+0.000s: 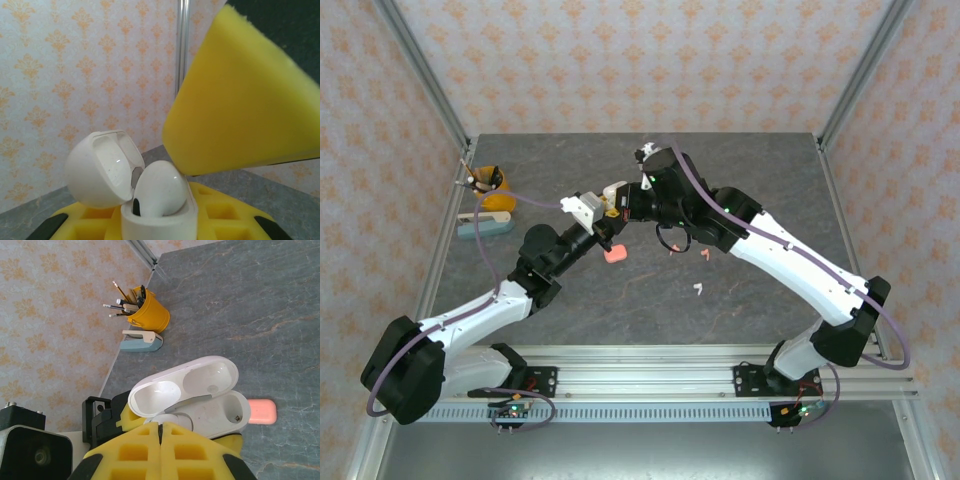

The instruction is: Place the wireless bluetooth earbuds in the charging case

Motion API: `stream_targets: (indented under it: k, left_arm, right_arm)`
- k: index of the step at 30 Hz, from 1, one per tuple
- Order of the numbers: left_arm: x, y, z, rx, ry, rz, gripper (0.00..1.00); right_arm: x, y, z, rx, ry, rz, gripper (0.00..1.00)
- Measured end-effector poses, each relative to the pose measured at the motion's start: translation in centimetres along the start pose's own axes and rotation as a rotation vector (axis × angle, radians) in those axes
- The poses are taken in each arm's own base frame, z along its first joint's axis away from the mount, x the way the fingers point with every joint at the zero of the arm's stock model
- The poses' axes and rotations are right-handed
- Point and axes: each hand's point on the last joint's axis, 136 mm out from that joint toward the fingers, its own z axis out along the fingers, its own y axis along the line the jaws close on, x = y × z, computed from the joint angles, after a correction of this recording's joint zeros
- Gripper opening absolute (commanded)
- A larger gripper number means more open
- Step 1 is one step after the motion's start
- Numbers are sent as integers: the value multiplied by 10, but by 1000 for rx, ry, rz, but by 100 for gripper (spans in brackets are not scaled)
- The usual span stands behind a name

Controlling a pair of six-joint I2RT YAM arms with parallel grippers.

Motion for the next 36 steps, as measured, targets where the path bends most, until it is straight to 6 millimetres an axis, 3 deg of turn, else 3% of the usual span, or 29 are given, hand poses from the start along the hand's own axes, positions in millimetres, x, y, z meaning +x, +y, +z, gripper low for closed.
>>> stream_targets:
  k: [16,23,26,28,31,36]
  left_arm:
    - [4,1,0,-2,15,-3,0]
    - [4,1,0,-2,15,-3,0]
    - [4,1,0,-2,15,-2,0]
    - [4,0,0,-2,14,-1,0]
    - [3,0,-1,-2,12,7,0]
    - [-4,1,-5,-10,-7,30,0]
  right_arm:
    - [-5,-4,-2,25,-27,-4,5]
    - [-29,-6,-37,47,-147,-6,5]
    - [-37,-13,-59,64,-205,3,18]
    - [-37,-29,-71,100,-235,27,35]
    - [-22,-74,-82,199,-250,97,59]
    - [39,-163,-77,426,-169,227,78]
